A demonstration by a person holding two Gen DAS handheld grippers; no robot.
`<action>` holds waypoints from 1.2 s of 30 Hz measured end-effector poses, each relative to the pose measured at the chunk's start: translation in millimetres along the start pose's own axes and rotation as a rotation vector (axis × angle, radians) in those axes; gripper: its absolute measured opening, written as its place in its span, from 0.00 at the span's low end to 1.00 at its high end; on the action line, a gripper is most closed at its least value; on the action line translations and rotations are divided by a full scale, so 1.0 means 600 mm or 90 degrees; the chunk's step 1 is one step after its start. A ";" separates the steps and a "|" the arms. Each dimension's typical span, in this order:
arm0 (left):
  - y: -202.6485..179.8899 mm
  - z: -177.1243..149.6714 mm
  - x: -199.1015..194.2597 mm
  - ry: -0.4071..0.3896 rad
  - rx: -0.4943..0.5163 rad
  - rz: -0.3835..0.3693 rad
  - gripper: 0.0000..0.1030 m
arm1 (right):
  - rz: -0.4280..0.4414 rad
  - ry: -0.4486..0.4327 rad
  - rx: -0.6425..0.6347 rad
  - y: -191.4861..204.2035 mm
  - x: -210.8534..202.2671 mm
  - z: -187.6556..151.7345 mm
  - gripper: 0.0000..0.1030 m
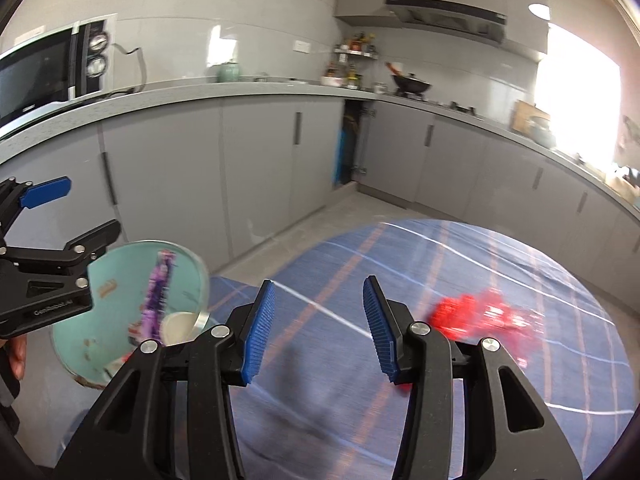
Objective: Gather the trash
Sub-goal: 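Move both open tools back toward the red rope and pink bag, then grasp the red rope with the left tool while the right tool closes near the pink bag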
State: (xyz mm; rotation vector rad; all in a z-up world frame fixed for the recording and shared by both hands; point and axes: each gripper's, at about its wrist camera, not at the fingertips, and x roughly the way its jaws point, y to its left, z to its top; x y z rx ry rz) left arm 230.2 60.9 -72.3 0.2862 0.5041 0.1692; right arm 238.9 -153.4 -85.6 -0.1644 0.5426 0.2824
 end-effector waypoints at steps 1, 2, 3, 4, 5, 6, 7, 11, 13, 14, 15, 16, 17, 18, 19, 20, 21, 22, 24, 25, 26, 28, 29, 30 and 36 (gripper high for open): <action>-0.008 0.002 -0.001 -0.002 0.002 -0.004 0.82 | -0.009 0.002 0.009 -0.014 -0.003 -0.003 0.45; -0.018 0.006 -0.002 -0.005 0.006 -0.009 0.82 | -0.025 0.003 0.018 -0.034 -0.007 -0.007 0.45; -0.027 0.011 -0.002 -0.006 0.010 -0.015 0.82 | -0.033 0.004 0.022 -0.048 -0.010 -0.010 0.45; -0.037 0.015 -0.002 -0.009 0.014 -0.021 0.82 | -0.043 0.006 0.026 -0.064 -0.013 -0.014 0.45; -0.053 0.022 -0.003 -0.013 0.021 -0.029 0.83 | -0.052 0.008 0.028 -0.076 -0.015 -0.018 0.45; -0.061 0.025 -0.002 -0.015 0.024 -0.035 0.84 | -0.066 0.011 0.031 -0.094 -0.017 -0.023 0.45; -0.073 0.029 -0.002 -0.018 0.027 -0.044 0.85 | -0.075 0.013 0.035 -0.106 -0.019 -0.027 0.45; -0.143 0.052 -0.002 -0.030 0.050 -0.095 0.88 | -0.125 0.026 0.074 -0.183 -0.024 -0.041 0.46; -0.178 0.061 -0.003 -0.035 0.060 -0.119 0.88 | -0.147 0.030 0.090 -0.214 -0.024 -0.043 0.47; -0.196 0.064 -0.003 -0.037 0.067 -0.131 0.89 | -0.150 0.033 0.099 -0.226 -0.023 -0.043 0.49; -0.211 0.068 -0.001 -0.035 0.073 -0.140 0.90 | -0.150 0.038 0.109 -0.239 -0.019 -0.042 0.53; -0.225 0.070 0.001 -0.033 0.079 -0.149 0.90 | -0.146 0.048 0.116 -0.252 -0.012 -0.040 0.54; -0.243 0.074 0.005 -0.030 0.087 -0.155 0.90 | -0.145 0.051 0.116 -0.258 -0.008 -0.038 0.54; -0.255 0.076 0.007 -0.026 0.089 -0.159 0.90 | -0.143 0.052 0.117 -0.263 -0.004 -0.037 0.54; -0.266 0.078 0.010 -0.022 0.085 -0.165 0.90 | -0.139 0.055 0.121 -0.270 0.001 -0.036 0.55; -0.276 0.081 0.011 -0.018 0.077 -0.175 0.91 | -0.129 0.062 0.133 -0.279 0.010 -0.037 0.55; -0.287 0.082 0.011 -0.014 0.073 -0.180 0.91 | -0.119 0.071 0.149 -0.289 0.020 -0.039 0.56; -0.292 0.081 0.011 -0.014 0.070 -0.181 0.91 | -0.106 0.078 0.162 -0.297 0.027 -0.043 0.56; -0.306 0.075 0.008 -0.009 0.061 -0.196 0.95 | -0.090 0.099 0.177 -0.311 0.044 -0.050 0.56; -0.315 0.070 0.008 -0.006 0.064 -0.201 0.95 | -0.086 0.107 0.179 -0.315 0.050 -0.053 0.56; -0.320 0.069 0.011 -0.004 0.067 -0.202 0.95 | -0.074 0.120 0.184 -0.319 0.060 -0.057 0.56; -0.329 0.066 0.018 0.008 0.078 -0.207 0.95 | -0.053 0.140 0.190 -0.326 0.072 -0.061 0.54; -0.328 0.065 0.018 0.007 0.078 -0.216 0.95 | -0.045 0.150 0.190 -0.328 0.079 -0.062 0.47; -0.328 0.066 0.019 0.003 0.079 -0.216 0.95 | -0.043 0.159 0.186 -0.327 0.084 -0.062 0.37; -0.311 0.055 0.040 0.024 0.073 -0.233 0.95 | -0.026 0.199 0.144 -0.304 0.103 -0.073 0.01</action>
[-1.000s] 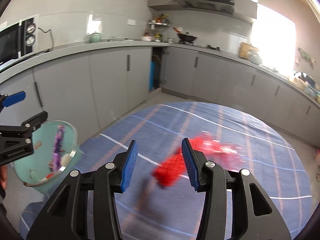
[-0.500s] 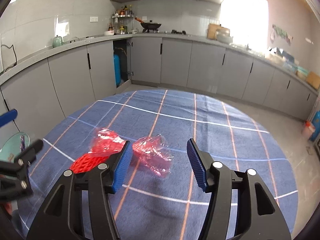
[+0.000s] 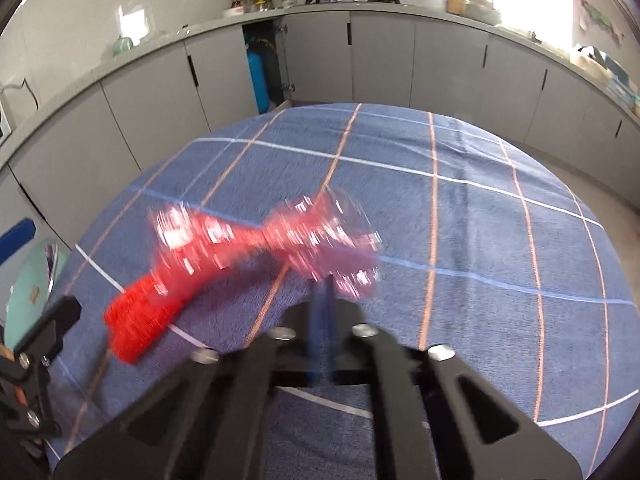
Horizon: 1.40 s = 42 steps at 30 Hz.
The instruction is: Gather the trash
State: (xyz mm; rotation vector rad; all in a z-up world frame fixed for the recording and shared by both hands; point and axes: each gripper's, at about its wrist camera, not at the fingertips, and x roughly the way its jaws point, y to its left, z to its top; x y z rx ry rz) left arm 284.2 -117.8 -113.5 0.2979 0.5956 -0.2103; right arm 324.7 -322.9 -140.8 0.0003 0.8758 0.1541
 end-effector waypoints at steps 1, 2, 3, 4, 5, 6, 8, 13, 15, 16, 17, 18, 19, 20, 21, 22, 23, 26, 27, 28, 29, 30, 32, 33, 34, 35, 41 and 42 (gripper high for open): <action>0.002 -0.002 0.003 0.005 -0.001 -0.002 0.95 | 0.000 0.003 -0.006 0.005 0.000 -0.004 0.01; 0.006 -0.005 0.006 0.013 -0.008 -0.009 0.95 | -0.004 0.003 -0.010 0.008 0.000 -0.006 0.01; 0.012 0.000 0.008 0.013 -0.016 -0.017 0.95 | -0.008 -0.001 -0.013 0.011 -0.005 -0.009 0.01; 0.015 0.001 0.006 0.011 -0.023 -0.020 0.95 | -0.011 -0.004 -0.015 0.012 -0.009 -0.010 0.01; 0.014 0.002 0.006 0.010 -0.021 -0.020 0.95 | -0.022 -0.008 -0.017 0.012 -0.016 -0.011 0.01; 0.013 0.002 0.007 0.013 -0.017 -0.023 0.95 | -0.031 -0.013 -0.016 0.010 -0.022 -0.012 0.01; 0.010 0.005 0.011 0.021 -0.017 -0.032 0.95 | -0.046 -0.021 -0.005 -0.001 -0.035 -0.014 0.01; -0.004 0.015 0.013 0.024 -0.005 -0.043 0.95 | -0.082 -0.035 0.024 -0.038 -0.059 -0.018 0.01; -0.017 0.025 0.015 0.020 0.010 -0.046 0.95 | -0.078 -0.046 0.035 -0.045 -0.063 -0.015 0.20; -0.023 0.031 0.017 0.020 0.015 -0.050 0.95 | -0.079 -0.053 0.040 -0.048 -0.064 -0.012 0.36; -0.029 0.037 0.021 0.021 0.019 -0.057 0.95 | -0.073 -0.064 0.048 -0.051 -0.069 -0.007 0.54; -0.035 0.043 0.027 0.025 0.023 -0.063 0.95 | -0.065 -0.074 0.055 -0.056 -0.073 -0.002 0.55; -0.041 0.047 0.035 0.032 0.031 -0.065 0.95 | -0.062 -0.079 0.058 -0.055 -0.072 0.005 0.55; -0.045 0.050 0.042 0.039 0.034 -0.073 0.94 | -0.061 -0.082 0.056 -0.055 -0.072 0.011 0.55; -0.047 0.052 0.049 0.047 0.034 -0.084 0.94 | -0.059 -0.087 0.054 -0.054 -0.072 0.016 0.55; -0.051 0.053 0.059 0.059 0.036 -0.095 0.94 | -0.058 -0.089 0.053 -0.052 -0.071 0.021 0.55; -0.055 0.053 0.067 0.069 0.038 -0.101 0.92 | -0.057 -0.090 0.052 -0.051 -0.070 0.025 0.55; -0.063 0.051 0.087 0.104 0.041 -0.146 0.65 | -0.048 -0.093 0.060 -0.052 -0.065 0.034 0.55; -0.063 0.052 0.090 0.110 0.038 -0.161 0.48 | -0.044 -0.092 0.063 -0.052 -0.062 0.037 0.55; -0.066 0.052 0.092 0.115 0.042 -0.176 0.36 | -0.036 -0.090 0.068 -0.053 -0.057 0.041 0.55; -0.068 0.051 0.093 0.118 0.045 -0.182 0.22 | -0.032 -0.088 0.071 -0.051 -0.053 0.043 0.55; -0.068 0.051 0.092 0.116 0.045 -0.184 0.21 | -0.024 -0.085 0.072 -0.049 -0.048 0.047 0.55; -0.068 0.049 0.089 0.111 0.047 -0.188 0.19 | -0.015 -0.079 0.075 -0.047 -0.038 0.054 0.55; -0.067 0.049 0.088 0.110 0.048 -0.185 0.18 | -0.013 -0.078 0.079 -0.047 -0.035 0.056 0.55; -0.065 0.048 0.084 0.105 0.051 -0.182 0.18 | -0.011 -0.079 0.081 -0.047 -0.036 0.057 0.55; -0.062 0.047 0.080 0.100 0.053 -0.177 0.18 | -0.009 -0.087 0.084 -0.047 -0.041 0.058 0.55; -0.036 0.038 0.058 0.090 0.048 -0.173 0.17 | -0.001 -0.093 0.103 -0.047 -0.042 0.067 0.62; -0.030 0.036 0.053 0.086 0.043 -0.170 0.17 | 0.001 -0.093 0.100 -0.042 -0.041 0.070 0.62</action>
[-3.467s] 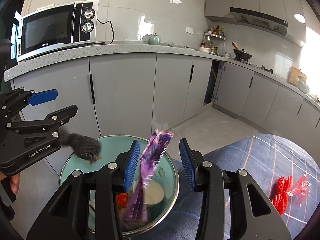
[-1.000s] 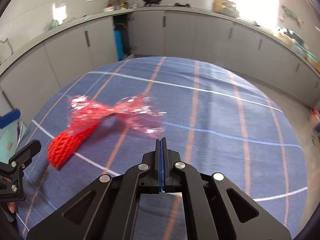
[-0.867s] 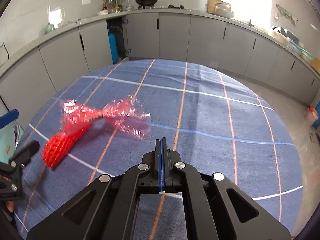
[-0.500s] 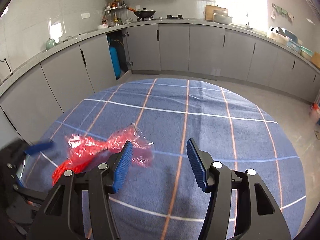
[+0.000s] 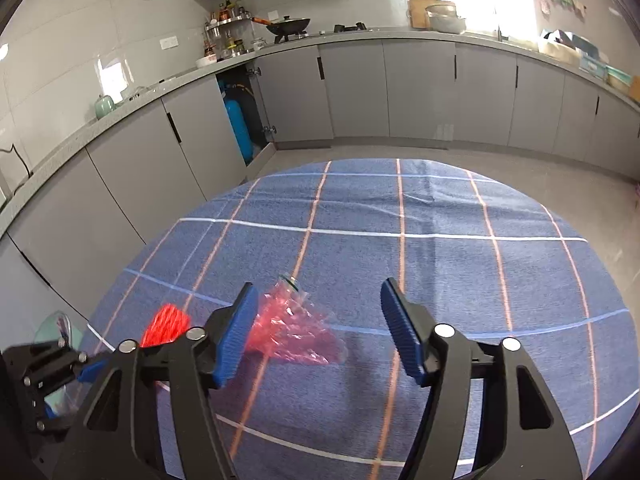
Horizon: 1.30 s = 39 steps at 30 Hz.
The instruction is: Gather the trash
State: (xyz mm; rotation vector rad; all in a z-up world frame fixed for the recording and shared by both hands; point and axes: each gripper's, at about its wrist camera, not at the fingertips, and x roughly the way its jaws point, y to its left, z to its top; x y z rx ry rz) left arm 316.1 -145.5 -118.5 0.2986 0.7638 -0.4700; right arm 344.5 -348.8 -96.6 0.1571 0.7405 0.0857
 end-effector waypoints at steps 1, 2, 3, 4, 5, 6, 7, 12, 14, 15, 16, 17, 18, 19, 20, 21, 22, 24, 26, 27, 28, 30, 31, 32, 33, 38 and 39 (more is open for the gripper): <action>0.005 -0.003 -0.007 -0.004 -0.005 0.005 0.17 | 0.001 0.004 -0.004 0.006 0.002 0.000 0.62; 0.010 -0.006 -0.011 -0.007 -0.009 0.009 0.17 | 0.002 0.010 -0.013 0.014 0.007 -0.001 0.62; 0.017 -0.009 -0.017 -0.012 -0.016 0.017 0.17 | -0.003 0.020 -0.026 0.023 0.014 -0.003 0.62; 0.022 -0.011 -0.022 -0.016 -0.019 0.031 0.17 | -0.009 0.030 -0.036 0.030 0.021 -0.004 0.62; 0.027 -0.011 -0.024 -0.022 -0.022 0.045 0.17 | -0.016 0.048 -0.047 0.039 0.032 -0.009 0.62; 0.032 -0.013 -0.028 -0.026 -0.030 0.051 0.17 | -0.022 0.060 -0.052 0.043 0.041 -0.012 0.62; 0.038 -0.014 -0.030 -0.030 -0.043 0.056 0.17 | -0.026 0.076 -0.057 0.047 0.050 -0.017 0.62; 0.054 -0.012 -0.033 -0.046 -0.078 0.067 0.17 | -0.010 0.112 -0.072 0.056 0.064 -0.039 0.29; 0.051 -0.011 -0.035 -0.051 -0.078 0.070 0.17 | -0.009 0.113 -0.088 0.063 0.059 -0.048 0.24; 0.052 -0.010 -0.037 -0.052 -0.081 0.066 0.17 | -0.006 0.111 -0.094 0.065 0.055 -0.051 0.21; 0.053 -0.010 -0.036 -0.052 -0.081 0.064 0.17 | -0.003 0.111 -0.095 0.067 0.053 -0.054 0.19; 0.054 -0.010 -0.038 -0.054 -0.083 0.067 0.17 | 0.000 0.107 -0.094 0.068 0.049 -0.058 0.18; 0.054 -0.010 -0.042 -0.057 -0.086 0.069 0.17 | 0.004 0.103 -0.091 0.069 0.045 -0.060 0.17; 0.056 -0.011 -0.046 -0.059 -0.089 0.070 0.17 | 0.006 0.095 -0.088 0.069 0.037 -0.063 0.17; 0.057 -0.013 -0.052 -0.062 -0.090 0.071 0.17 | 0.006 0.087 -0.087 0.070 0.029 -0.066 0.17; 0.057 -0.015 -0.057 -0.065 -0.089 0.075 0.17 | 0.007 0.080 -0.086 0.072 0.023 -0.066 0.17; 0.059 -0.017 -0.063 -0.069 -0.089 0.078 0.17 | 0.008 0.071 -0.084 0.074 0.015 -0.066 0.17; 0.064 -0.022 -0.078 -0.075 -0.091 0.083 0.17 | 0.006 0.047 -0.086 0.079 -0.005 -0.067 0.17; 0.070 -0.028 -0.090 -0.081 -0.097 0.090 0.17 | 0.008 0.019 -0.089 0.086 -0.028 -0.067 0.17; 0.075 -0.033 -0.098 -0.086 -0.104 0.095 0.17 | 0.007 0.008 -0.092 0.090 -0.036 -0.066 0.17; 0.078 -0.036 -0.103 -0.089 -0.107 0.102 0.17 | 0.003 -0.001 -0.097 0.094 -0.043 -0.063 0.17; 0.090 -0.046 -0.117 -0.097 -0.121 0.119 0.17 | -0.001 -0.029 -0.109 0.107 -0.061 -0.064 0.17; 0.095 -0.050 -0.122 -0.098 -0.127 0.127 0.17 | -0.004 -0.039 -0.117 0.116 -0.068 -0.065 0.17; 0.102 -0.054 -0.126 -0.099 -0.133 0.138 0.17 | -0.007 -0.051 -0.128 0.127 -0.074 -0.066 0.17; 0.106 -0.057 -0.128 -0.099 -0.136 0.144 0.17 | -0.010 -0.062 -0.138 0.136 -0.077 -0.067 0.17; 0.135 -0.078 -0.151 -0.103 -0.154 0.188 0.17 | 0.004 -0.100 -0.168 0.177 -0.079 -0.073 0.17; 0.140 -0.082 -0.155 -0.104 -0.155 0.198 0.17 | 0.007 -0.101 -0.171 0.183 -0.075 -0.072 0.17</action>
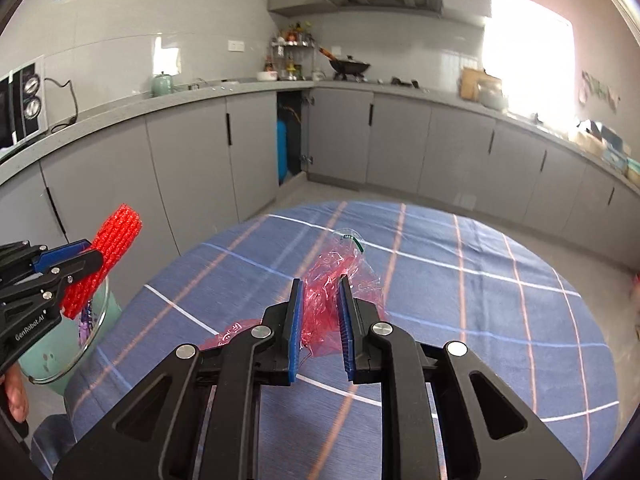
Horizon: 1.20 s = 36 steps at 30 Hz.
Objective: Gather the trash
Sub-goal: 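Carry the red rope and pink bag over the teal bin with both tools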
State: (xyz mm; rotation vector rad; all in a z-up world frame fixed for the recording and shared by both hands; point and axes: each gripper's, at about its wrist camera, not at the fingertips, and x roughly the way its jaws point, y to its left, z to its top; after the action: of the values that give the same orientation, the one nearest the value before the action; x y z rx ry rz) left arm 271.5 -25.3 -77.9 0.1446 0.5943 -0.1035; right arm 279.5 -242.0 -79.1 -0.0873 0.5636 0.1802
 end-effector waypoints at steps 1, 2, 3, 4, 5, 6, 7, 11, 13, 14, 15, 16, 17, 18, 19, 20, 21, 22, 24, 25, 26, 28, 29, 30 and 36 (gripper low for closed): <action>0.004 -0.001 -0.001 0.000 0.001 0.005 0.17 | 0.003 0.000 -0.002 0.006 0.004 0.001 0.17; 0.010 -0.004 -0.002 0.002 -0.001 0.010 0.17 | 0.005 0.000 -0.006 0.012 0.008 0.003 0.17; 0.016 -0.005 -0.002 0.002 -0.004 0.014 0.17 | 0.009 -0.001 -0.008 0.018 0.011 0.005 0.17; 0.021 -0.007 -0.003 0.003 -0.005 0.020 0.17 | 0.013 -0.004 -0.012 0.027 0.013 0.008 0.17; 0.027 -0.009 -0.005 0.003 -0.007 0.026 0.17 | 0.015 -0.007 -0.016 0.034 0.012 0.009 0.17; 0.029 -0.010 -0.006 0.003 -0.006 0.031 0.17 | 0.018 -0.011 -0.022 0.043 0.012 0.011 0.17; 0.034 -0.012 -0.007 0.004 -0.005 0.039 0.17 | 0.020 -0.013 -0.027 0.049 0.012 0.011 0.17; 0.059 -0.018 -0.010 0.007 -0.016 0.057 0.17 | 0.034 -0.022 -0.042 0.076 0.016 0.015 0.17; 0.071 -0.019 -0.011 0.006 -0.022 0.065 0.17 | 0.034 -0.028 -0.052 0.087 0.013 0.015 0.17; 0.077 -0.020 -0.012 0.005 -0.024 0.069 0.17 | 0.033 -0.030 -0.058 0.092 0.013 0.015 0.17; 0.081 -0.021 -0.013 0.004 -0.026 0.072 0.17 | 0.031 -0.031 -0.062 0.097 0.014 0.016 0.17; 0.087 -0.022 -0.015 0.003 -0.028 0.076 0.17 | 0.033 -0.032 -0.063 0.102 0.015 0.016 0.17; 0.089 -0.022 -0.015 0.003 -0.029 0.079 0.17 | 0.035 -0.031 -0.063 0.106 0.016 0.017 0.17; 0.093 -0.023 -0.016 0.002 -0.030 0.082 0.17 | 0.035 -0.032 -0.066 0.111 0.017 0.018 0.17; 0.095 -0.024 -0.017 0.002 -0.031 0.084 0.17 | 0.036 -0.034 -0.069 0.116 0.018 0.019 0.17; 0.098 -0.025 -0.019 0.000 -0.031 0.089 0.17 | 0.037 -0.034 -0.071 0.119 0.018 0.020 0.17; 0.101 -0.026 -0.021 -0.002 -0.031 0.093 0.17 | 0.039 -0.034 -0.072 0.123 0.019 0.020 0.17; 0.106 -0.027 -0.022 -0.003 -0.033 0.095 0.17 | 0.042 -0.037 -0.074 0.129 0.019 0.021 0.17; 0.111 -0.028 -0.022 -0.004 -0.035 0.101 0.17 | 0.046 -0.040 -0.077 0.135 0.019 0.022 0.17; 0.115 -0.028 -0.023 -0.005 -0.036 0.104 0.17 | 0.049 -0.041 -0.080 0.141 0.019 0.022 0.17; 0.119 -0.028 -0.024 -0.006 -0.038 0.106 0.17 | 0.050 -0.042 -0.082 0.147 0.019 0.023 0.17; 0.130 -0.029 -0.026 -0.009 -0.043 0.111 0.17 | 0.054 -0.044 -0.087 0.156 0.019 0.025 0.17; 0.131 -0.029 -0.027 -0.010 -0.044 0.112 0.17 | 0.057 -0.044 -0.088 0.161 0.019 0.025 0.17; 0.135 -0.031 -0.029 -0.010 -0.046 0.114 0.17 | 0.060 -0.045 -0.089 0.165 0.019 0.026 0.17; 0.154 -0.040 -0.044 -0.018 -0.057 0.132 0.17 | 0.073 -0.052 -0.094 0.188 0.015 0.027 0.17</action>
State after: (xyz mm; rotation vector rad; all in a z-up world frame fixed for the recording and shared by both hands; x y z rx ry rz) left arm 249.3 70.8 -72.7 0.1160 0.5518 0.1211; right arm 273.6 -127.8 -74.3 -0.1908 0.4743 0.3362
